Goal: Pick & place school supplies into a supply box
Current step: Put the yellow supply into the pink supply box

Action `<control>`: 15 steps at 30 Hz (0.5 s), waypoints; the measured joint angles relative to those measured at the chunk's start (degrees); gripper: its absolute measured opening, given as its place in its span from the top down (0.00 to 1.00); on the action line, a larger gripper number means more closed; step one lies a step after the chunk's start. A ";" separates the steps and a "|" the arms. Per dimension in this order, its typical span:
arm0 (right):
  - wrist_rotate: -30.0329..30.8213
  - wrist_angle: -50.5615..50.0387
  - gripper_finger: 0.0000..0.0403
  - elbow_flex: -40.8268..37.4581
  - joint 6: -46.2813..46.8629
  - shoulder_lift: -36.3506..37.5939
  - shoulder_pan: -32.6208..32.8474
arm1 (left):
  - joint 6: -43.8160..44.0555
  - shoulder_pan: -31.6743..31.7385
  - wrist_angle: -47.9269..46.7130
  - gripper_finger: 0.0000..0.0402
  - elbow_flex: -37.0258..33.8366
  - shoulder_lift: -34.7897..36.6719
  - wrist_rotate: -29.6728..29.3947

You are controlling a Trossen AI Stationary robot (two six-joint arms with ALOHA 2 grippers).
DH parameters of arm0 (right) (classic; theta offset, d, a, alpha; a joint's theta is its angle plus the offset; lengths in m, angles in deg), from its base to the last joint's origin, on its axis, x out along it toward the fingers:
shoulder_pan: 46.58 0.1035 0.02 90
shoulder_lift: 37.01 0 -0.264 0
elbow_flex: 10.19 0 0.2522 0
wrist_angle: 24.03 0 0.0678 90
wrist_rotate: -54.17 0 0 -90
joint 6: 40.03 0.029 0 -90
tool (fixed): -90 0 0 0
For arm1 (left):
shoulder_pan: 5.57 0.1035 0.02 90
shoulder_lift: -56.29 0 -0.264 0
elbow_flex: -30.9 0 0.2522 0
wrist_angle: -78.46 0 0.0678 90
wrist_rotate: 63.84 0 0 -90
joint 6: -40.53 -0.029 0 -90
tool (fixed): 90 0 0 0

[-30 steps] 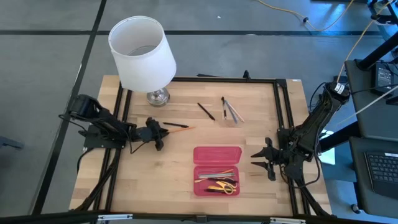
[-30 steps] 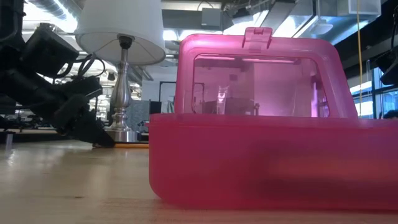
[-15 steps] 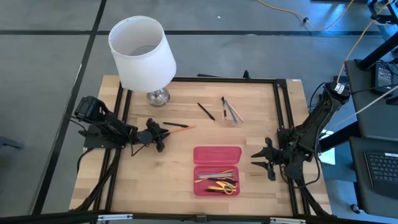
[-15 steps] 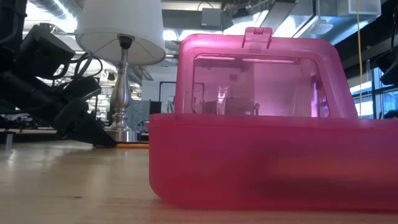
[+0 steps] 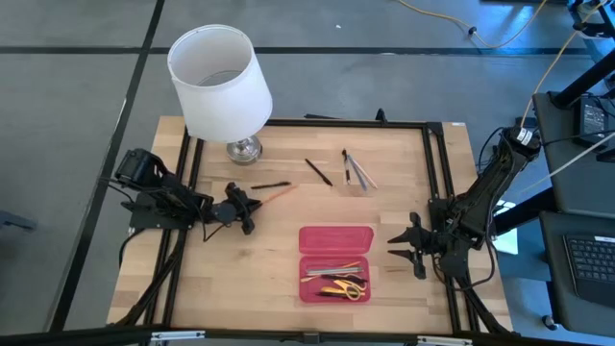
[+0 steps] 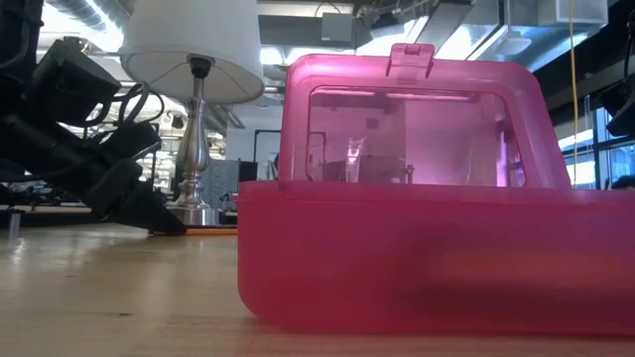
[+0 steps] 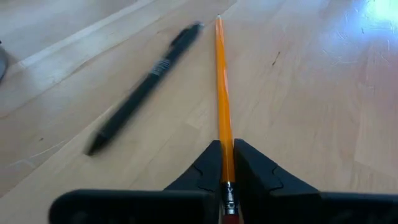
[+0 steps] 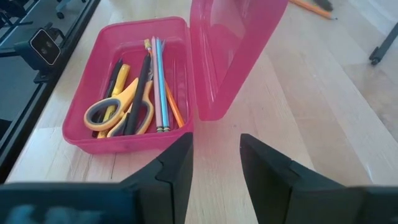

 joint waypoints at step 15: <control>-0.02 0.00 0.66 0.00 0.03 0.00 -0.01 | -0.13 0.07 3.82 0.97 -0.07 0.07 1.15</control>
